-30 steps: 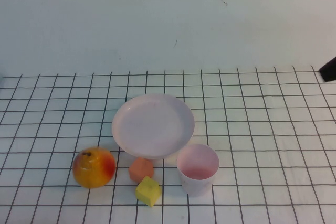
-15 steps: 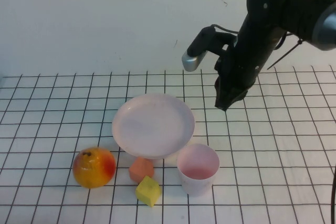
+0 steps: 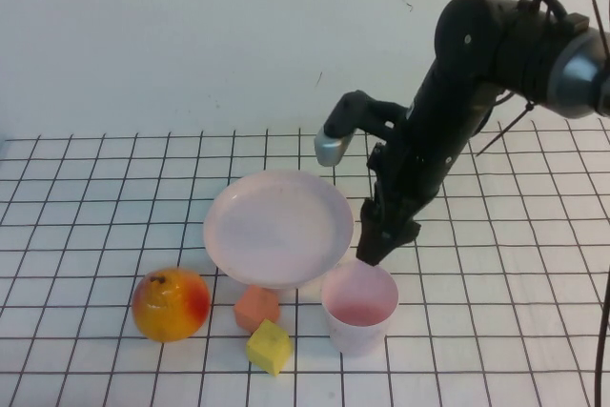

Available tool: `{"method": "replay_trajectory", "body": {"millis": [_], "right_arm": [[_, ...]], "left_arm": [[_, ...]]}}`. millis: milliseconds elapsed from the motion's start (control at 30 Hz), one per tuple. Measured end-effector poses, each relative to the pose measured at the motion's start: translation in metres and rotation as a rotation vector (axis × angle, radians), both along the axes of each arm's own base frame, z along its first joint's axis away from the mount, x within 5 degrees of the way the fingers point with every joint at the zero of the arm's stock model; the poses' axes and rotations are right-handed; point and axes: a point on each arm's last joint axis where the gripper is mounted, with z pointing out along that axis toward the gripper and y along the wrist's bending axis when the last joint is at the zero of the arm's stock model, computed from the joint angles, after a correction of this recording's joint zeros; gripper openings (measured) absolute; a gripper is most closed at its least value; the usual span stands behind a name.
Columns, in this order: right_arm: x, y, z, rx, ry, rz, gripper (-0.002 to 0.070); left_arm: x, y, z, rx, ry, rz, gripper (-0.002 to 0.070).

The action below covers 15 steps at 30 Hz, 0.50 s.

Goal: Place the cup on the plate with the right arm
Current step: Pick up the cup from the table

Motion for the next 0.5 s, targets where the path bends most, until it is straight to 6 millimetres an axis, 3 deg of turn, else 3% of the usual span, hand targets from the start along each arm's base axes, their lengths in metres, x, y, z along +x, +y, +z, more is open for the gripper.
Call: {"method": "replay_trajectory", "body": {"millis": [300,400,500], "right_arm": [[-0.013,-0.005,-0.03,-0.031,0.084,0.063,0.0543],[-0.013,-0.005,-0.034,-0.035,0.091,0.066,0.0487],[-0.013,-0.002,-0.043,-0.041,0.108,0.071,0.0355]], "left_arm": [[0.0,0.0,0.0,0.0,0.0,0.0,-0.0003],[0.0,0.0,0.0,0.008,0.0,-0.002,-0.0003],[0.0,0.0,0.0,0.008,0.0,-0.002,-0.0003]]}}
